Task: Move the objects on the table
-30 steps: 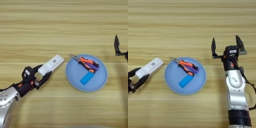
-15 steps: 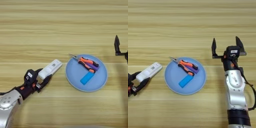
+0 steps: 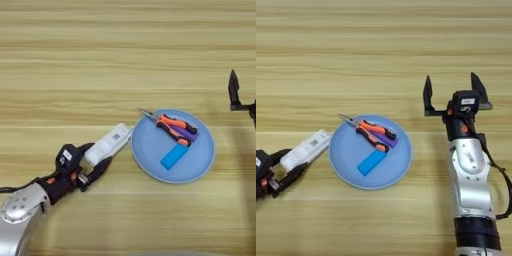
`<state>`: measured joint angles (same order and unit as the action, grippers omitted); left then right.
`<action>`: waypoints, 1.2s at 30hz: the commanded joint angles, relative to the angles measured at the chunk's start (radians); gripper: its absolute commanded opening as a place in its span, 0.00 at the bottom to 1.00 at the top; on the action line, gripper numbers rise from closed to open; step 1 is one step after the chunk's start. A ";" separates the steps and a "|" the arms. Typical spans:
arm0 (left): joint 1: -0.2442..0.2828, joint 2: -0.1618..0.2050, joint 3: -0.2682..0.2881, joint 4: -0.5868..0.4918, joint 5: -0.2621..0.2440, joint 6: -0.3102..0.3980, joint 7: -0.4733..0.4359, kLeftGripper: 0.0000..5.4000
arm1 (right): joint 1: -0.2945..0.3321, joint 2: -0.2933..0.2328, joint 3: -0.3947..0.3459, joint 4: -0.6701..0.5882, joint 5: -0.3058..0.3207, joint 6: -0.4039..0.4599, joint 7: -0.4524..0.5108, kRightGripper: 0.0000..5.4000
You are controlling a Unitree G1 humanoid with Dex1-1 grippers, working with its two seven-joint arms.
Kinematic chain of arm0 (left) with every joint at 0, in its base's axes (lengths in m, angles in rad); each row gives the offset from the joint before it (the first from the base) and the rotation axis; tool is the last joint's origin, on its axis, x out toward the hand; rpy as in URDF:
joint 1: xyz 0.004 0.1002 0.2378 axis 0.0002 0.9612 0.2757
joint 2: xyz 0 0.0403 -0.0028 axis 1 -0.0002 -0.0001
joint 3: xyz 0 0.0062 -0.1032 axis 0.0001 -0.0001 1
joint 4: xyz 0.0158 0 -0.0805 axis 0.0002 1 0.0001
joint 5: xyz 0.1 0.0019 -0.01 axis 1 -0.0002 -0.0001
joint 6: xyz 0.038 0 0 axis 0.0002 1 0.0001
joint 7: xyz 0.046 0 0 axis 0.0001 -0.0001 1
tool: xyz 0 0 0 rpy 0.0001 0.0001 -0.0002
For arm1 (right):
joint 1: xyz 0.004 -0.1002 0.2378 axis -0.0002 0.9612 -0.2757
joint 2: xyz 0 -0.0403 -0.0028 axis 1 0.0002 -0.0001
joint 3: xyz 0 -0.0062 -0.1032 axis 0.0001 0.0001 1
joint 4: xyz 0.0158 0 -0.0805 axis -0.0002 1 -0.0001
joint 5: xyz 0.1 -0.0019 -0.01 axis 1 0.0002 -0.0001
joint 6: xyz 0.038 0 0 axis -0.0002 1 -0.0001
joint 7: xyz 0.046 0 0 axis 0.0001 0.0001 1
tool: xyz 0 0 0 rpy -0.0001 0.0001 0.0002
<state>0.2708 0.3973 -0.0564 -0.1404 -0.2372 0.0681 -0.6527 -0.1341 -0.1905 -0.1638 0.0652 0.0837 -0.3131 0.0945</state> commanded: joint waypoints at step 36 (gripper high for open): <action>-0.063 -0.155 -0.003 -0.047 0.004 -0.171 0.115 0.99 | -0.012 -0.015 0.019 -0.017 0.029 0.006 0.075 1.00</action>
<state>0.2222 0.2507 -0.0485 -0.1808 -0.2511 -0.0763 -0.5489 -0.1417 -0.1938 -0.1419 0.0690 0.1050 -0.3135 0.1607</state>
